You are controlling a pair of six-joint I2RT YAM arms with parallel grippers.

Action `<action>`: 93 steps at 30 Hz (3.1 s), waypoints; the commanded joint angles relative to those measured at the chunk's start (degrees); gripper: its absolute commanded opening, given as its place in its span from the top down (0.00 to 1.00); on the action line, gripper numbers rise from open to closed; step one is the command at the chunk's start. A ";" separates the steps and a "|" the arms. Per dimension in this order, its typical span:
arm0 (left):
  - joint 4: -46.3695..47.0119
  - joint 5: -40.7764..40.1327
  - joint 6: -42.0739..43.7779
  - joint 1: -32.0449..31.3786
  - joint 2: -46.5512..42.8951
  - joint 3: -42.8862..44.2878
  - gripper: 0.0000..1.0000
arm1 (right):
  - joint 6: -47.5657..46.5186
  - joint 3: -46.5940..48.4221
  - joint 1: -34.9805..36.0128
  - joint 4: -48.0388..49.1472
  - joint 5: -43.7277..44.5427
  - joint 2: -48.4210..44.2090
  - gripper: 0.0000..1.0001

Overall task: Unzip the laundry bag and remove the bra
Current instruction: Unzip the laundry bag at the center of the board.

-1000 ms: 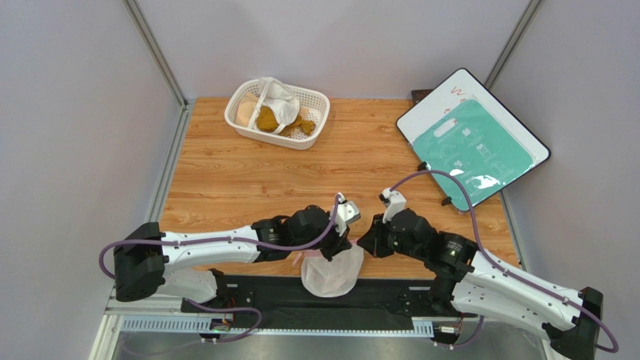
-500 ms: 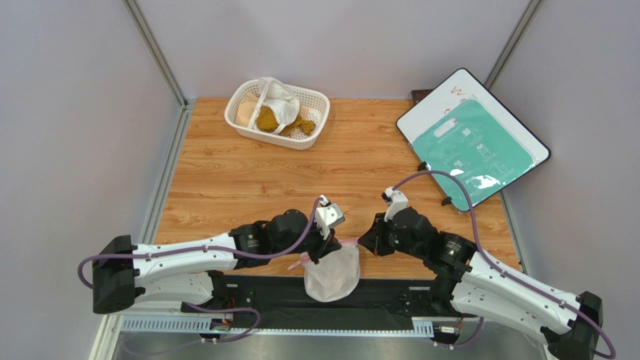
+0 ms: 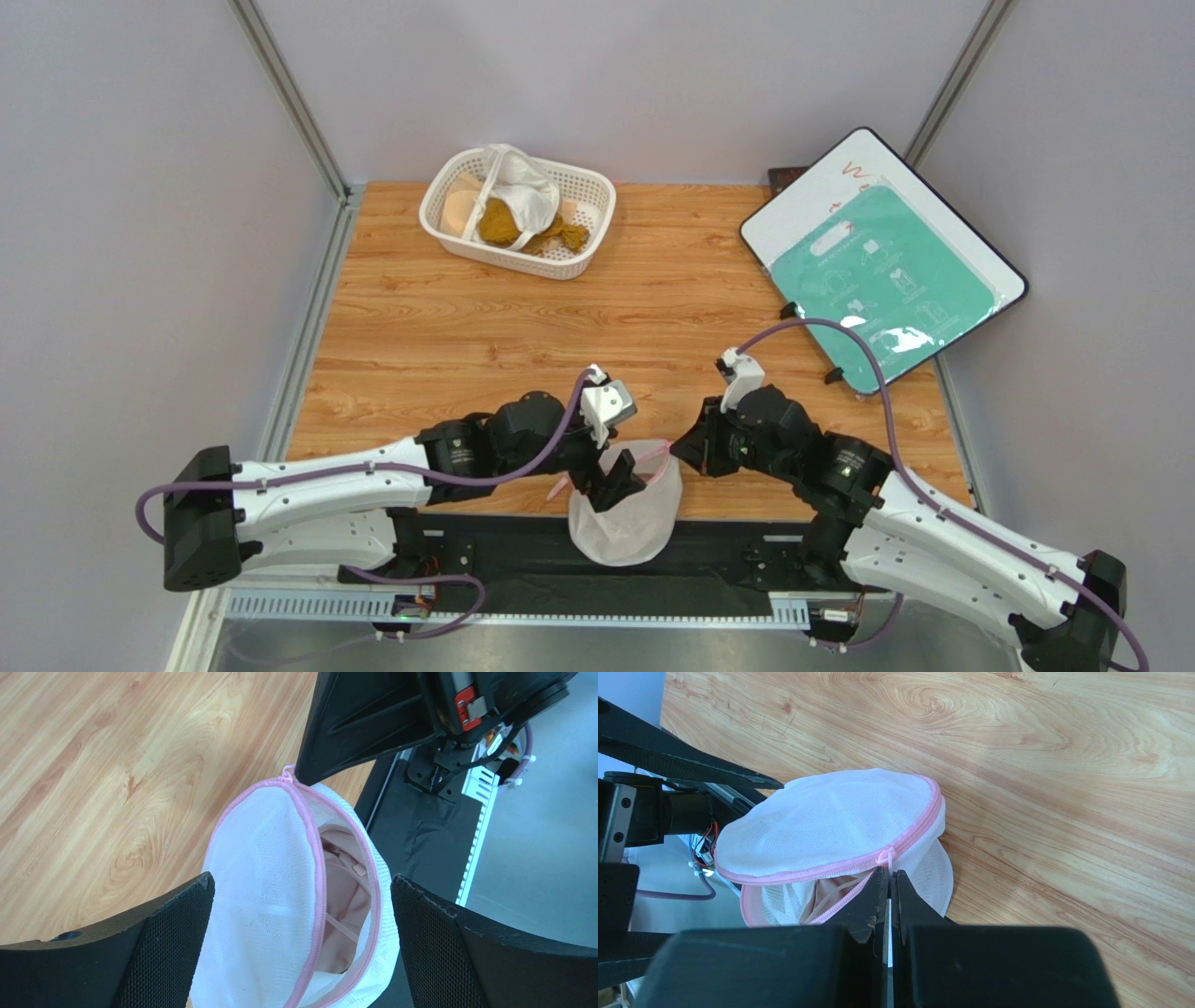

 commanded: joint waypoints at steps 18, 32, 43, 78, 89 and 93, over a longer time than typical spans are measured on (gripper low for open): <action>0.55 0.03 -0.38 -1.96 12.48 11.26 0.00 | 1.02 2.81 4.38 1.20 0.50 -1.43 1.00; -1.73 -1.03 0.50 -2.84 14.94 12.05 0.94 | 0.75 2.90 4.64 0.23 2.35 -1.87 1.00; -4.64 -1.47 4.81 -2.75 9.67 10.47 1.00 | 1.10 2.37 4.56 -2.23 5.95 -2.05 1.00; -7.72 -3.41 7.44 -2.75 -1.06 8.52 0.05 | 0.93 2.55 4.12 0.93 2.08 -0.73 1.00; -3.76 1.43 9.20 -2.84 12.83 15.13 0.08 | 1.10 2.02 4.91 0.40 2.17 -1.60 1.00; -4.02 1.34 8.94 -2.75 14.76 15.31 0.19 | 1.10 1.93 4.91 -0.04 2.52 -2.48 1.00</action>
